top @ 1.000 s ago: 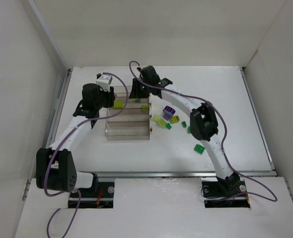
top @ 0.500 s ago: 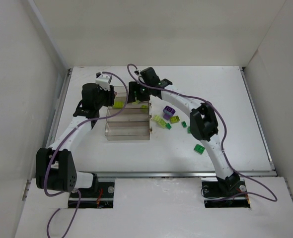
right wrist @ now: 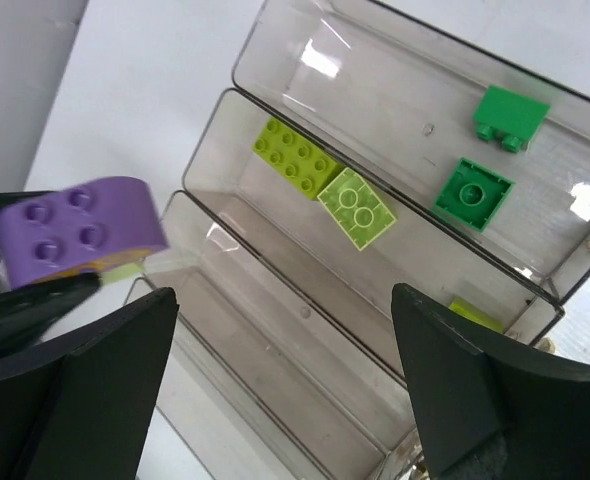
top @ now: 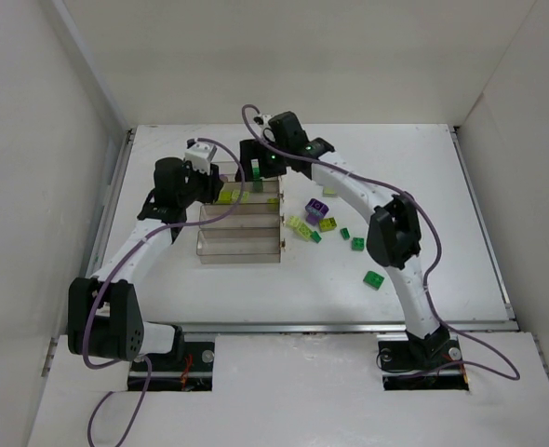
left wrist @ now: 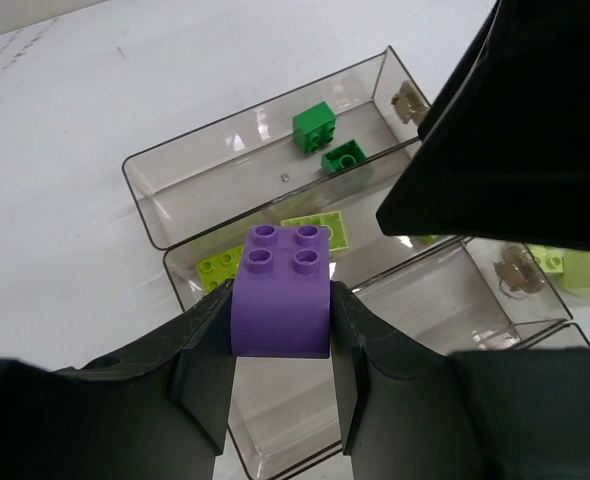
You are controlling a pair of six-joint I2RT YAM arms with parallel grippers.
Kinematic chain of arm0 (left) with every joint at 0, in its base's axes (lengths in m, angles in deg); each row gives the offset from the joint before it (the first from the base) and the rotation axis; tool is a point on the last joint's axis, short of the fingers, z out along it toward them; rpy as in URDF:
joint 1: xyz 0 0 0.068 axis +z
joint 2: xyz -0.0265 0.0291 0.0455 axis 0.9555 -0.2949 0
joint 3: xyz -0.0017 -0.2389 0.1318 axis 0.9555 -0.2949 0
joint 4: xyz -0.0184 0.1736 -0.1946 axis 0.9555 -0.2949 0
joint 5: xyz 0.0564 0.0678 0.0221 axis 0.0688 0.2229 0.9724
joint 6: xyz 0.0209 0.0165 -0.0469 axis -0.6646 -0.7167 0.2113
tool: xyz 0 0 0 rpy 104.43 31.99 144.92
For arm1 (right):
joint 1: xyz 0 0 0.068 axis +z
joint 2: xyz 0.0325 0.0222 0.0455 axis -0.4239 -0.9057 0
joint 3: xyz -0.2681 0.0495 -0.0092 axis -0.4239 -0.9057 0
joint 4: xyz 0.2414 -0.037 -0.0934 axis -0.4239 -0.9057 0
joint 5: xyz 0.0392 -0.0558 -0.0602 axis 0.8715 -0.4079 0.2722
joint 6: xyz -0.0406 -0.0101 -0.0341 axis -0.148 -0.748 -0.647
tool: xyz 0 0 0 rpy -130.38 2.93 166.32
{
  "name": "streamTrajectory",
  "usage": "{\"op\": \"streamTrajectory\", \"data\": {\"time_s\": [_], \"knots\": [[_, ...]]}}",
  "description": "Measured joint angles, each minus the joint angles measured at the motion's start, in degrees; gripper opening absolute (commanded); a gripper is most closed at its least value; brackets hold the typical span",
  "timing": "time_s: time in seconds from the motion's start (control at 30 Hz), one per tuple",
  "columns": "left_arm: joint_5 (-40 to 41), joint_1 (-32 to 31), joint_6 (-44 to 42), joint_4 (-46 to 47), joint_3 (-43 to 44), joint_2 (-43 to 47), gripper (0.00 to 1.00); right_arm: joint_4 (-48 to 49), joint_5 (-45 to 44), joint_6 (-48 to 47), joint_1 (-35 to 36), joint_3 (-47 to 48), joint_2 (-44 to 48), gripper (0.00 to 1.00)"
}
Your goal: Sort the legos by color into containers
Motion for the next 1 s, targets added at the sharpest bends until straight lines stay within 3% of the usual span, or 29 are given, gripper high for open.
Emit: {"op": "streamTrajectory", "data": {"time_s": [0.13, 0.3, 0.47, 0.67, 0.83, 1.0], "knots": [[-2.9, 0.0, -0.9, 0.3, 0.0, 0.0, 0.00, 0.2, 1.7, -0.3, -1.0, -0.3, 1.9, 0.92], [-11.4, 0.0, -4.5, 1.5, 0.0, 0.0, 0.00, 1.4, 5.0, -4.4, -4.0, -8.7, 8.0, 0.92], [-29.9, 0.0, -12.4, 1.5, 1.3, -0.5, 0.00, -1.5, 8.1, -18.2, -5.9, -15.2, 16.2, 0.92], [-45.0, -0.1, -20.5, -0.7, 5.8, -3.5, 0.00, -1.8, 13.7, -34.9, -5.0, -23.9, 27.3, 0.88], [-49.6, -1.1, -23.3, -2.5, 8.2, -4.6, 0.00, 0.8, 15.7, -43.8, -3.5, -31.8, 32.9, 0.86], [-51.5, -2.4, -24.6, -4.1, 9.6, -5.0, 0.00, 1.9, 16.9, -48.1, -1.7, -32.3, 33.0, 0.76]]}}
